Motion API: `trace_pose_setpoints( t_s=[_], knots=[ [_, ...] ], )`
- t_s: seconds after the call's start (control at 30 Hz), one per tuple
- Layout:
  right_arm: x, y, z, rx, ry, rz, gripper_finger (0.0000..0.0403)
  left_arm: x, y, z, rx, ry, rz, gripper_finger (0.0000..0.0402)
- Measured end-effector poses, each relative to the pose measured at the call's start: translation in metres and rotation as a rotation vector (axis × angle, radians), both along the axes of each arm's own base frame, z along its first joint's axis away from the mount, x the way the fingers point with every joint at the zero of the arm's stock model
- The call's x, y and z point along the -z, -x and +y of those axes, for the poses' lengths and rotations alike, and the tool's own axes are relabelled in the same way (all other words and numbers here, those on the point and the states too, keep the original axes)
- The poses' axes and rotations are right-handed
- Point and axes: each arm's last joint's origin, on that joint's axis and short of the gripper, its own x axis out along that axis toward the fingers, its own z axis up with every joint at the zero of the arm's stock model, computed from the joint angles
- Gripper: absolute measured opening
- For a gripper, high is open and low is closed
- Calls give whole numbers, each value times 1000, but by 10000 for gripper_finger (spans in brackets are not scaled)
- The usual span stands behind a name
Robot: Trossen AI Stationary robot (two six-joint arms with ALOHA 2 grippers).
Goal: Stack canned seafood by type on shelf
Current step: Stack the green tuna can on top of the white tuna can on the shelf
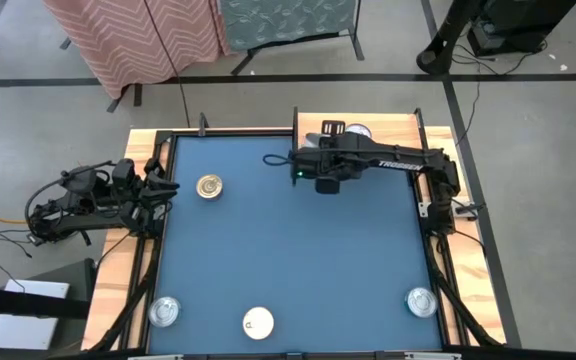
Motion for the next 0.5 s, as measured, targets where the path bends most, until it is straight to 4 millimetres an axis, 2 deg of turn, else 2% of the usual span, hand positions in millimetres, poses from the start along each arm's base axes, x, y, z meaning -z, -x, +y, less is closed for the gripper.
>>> trace_pose_setpoints(
  t_s=[0.2,0.37,0.5],
  knots=[
    [7,11,-8,52,52,33,141,0,0,0,0,-3,0,95],
    [7,22,-14,90,12,20,141,0,0,0,-9,-26,0,95],
    [12,22,-18,95,-47,-16,141,0,0,0,-22,-25,0,95]
  ],
)
